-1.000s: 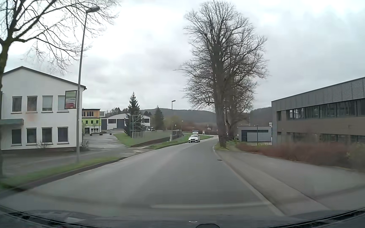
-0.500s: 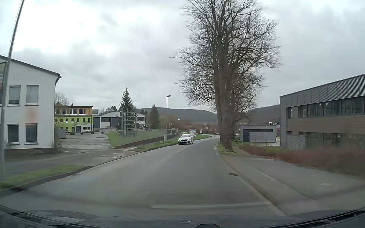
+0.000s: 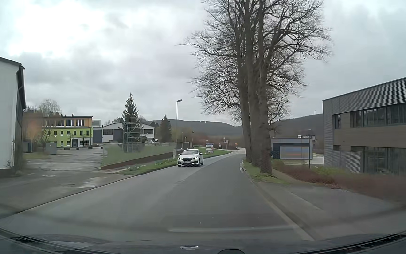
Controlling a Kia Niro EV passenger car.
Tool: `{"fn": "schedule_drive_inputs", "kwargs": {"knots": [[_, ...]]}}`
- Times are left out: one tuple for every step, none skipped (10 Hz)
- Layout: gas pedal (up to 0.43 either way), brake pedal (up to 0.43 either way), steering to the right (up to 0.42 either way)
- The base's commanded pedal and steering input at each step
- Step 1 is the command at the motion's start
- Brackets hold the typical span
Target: Follow the waypoints while adhering to traffic rules and regulations
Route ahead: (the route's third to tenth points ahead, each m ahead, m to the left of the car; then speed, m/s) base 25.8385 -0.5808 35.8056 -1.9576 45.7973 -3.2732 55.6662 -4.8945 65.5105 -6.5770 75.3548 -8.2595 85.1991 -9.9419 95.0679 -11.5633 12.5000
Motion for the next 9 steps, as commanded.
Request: {"fn": "schedule_drive_inputs", "kwargs": {"knots": [[0.228,0.0,0.013],[0.22,0.0,0.009],[0.22,0.0,0.009],[0.209,0.0,0.009],[0.197,0.0,0.009],[0.189,0.0,0.009],[0.177,0.0,0.009],[0.169,0.0,0.009],[0.169,0.0,0.012]]}}
